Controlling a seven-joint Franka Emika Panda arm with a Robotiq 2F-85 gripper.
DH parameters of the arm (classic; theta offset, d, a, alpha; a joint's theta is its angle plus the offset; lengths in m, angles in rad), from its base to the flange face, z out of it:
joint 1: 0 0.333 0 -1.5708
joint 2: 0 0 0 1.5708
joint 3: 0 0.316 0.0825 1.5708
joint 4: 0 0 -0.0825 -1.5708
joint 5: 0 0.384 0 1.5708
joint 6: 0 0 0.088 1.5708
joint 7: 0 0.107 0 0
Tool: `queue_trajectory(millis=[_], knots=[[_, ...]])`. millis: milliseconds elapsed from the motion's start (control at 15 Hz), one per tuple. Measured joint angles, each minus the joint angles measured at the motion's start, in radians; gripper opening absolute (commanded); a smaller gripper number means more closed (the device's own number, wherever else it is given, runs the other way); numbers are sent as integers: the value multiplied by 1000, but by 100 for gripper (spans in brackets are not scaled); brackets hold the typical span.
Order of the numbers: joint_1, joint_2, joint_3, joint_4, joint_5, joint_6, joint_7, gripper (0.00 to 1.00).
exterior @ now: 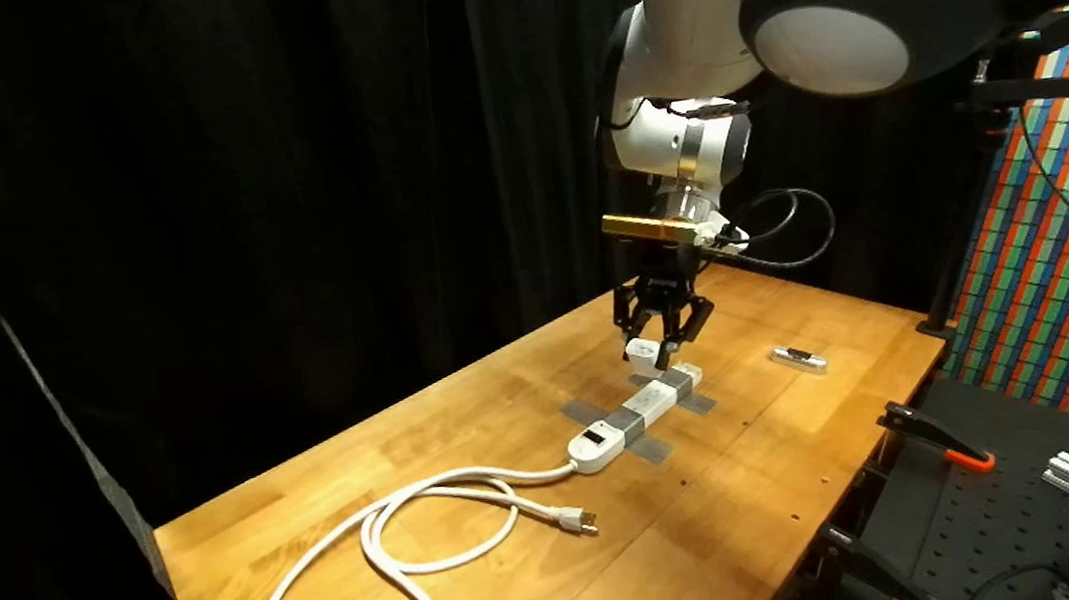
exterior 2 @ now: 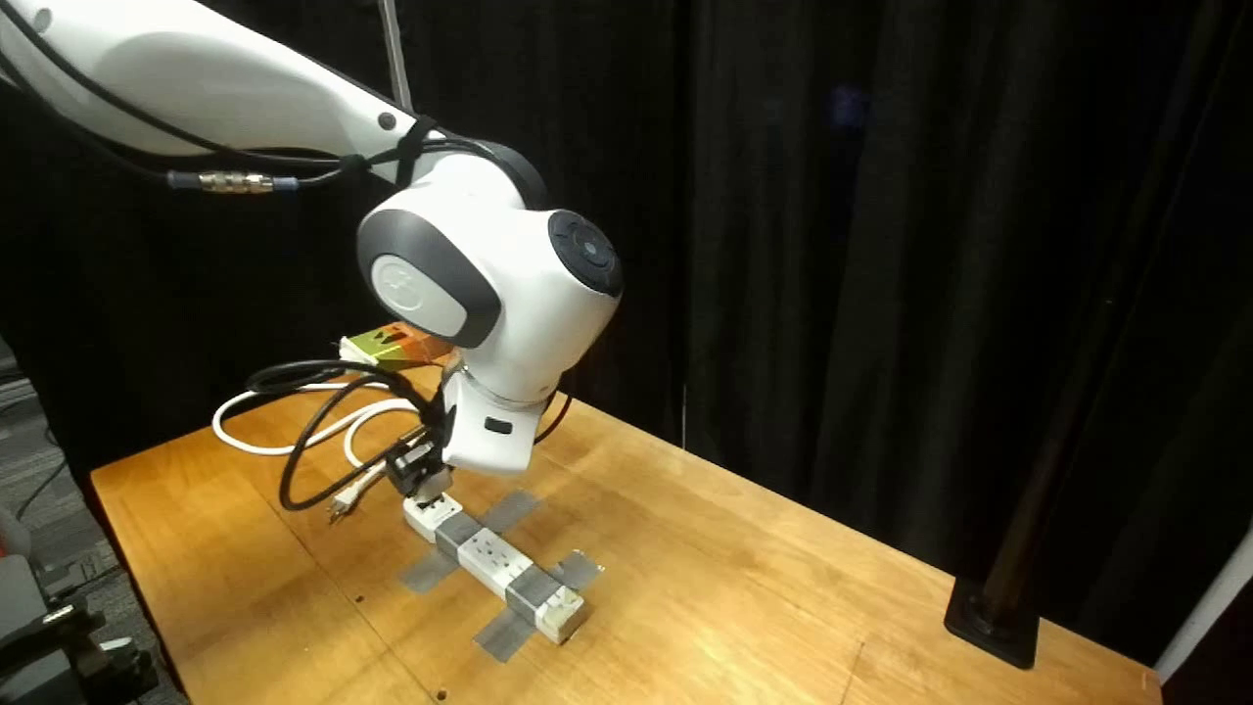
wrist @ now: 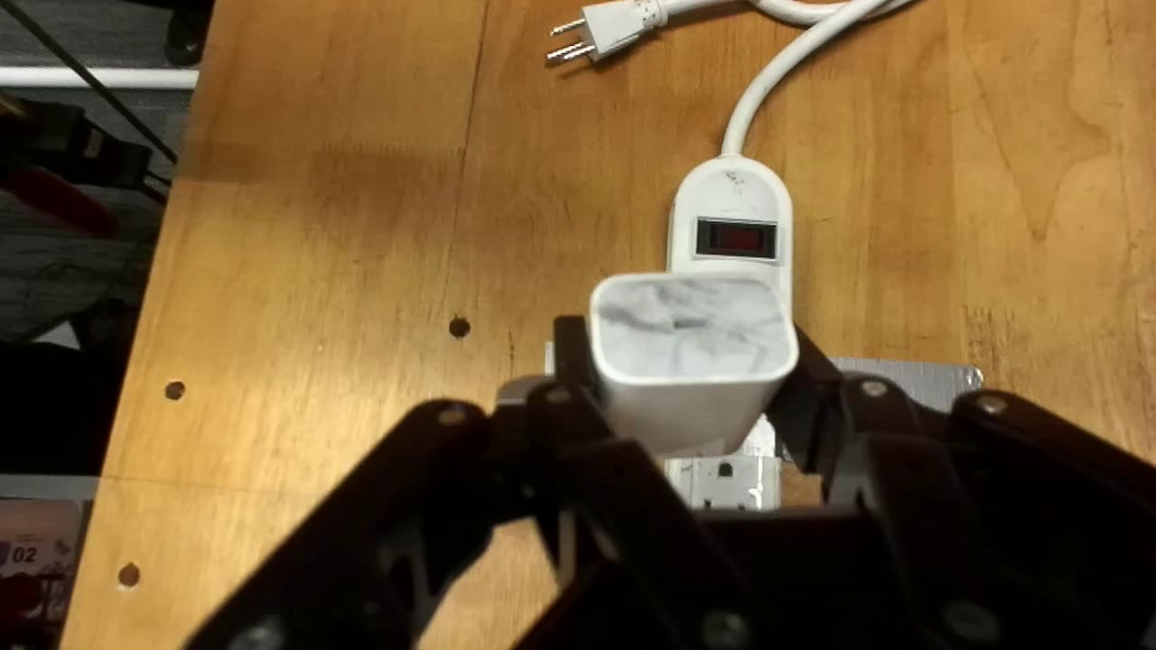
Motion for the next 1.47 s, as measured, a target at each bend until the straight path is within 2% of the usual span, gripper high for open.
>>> queue_trajectory(millis=[267,467,800,1467], knots=[[-132,-67,48,108,25,-75,2,23],[-197,-130,66,168,71,-126,0,23],[-192,-249,28,200,197,-258,-1,23],[-190,-478,-74,250,357,-525,-6,23]])
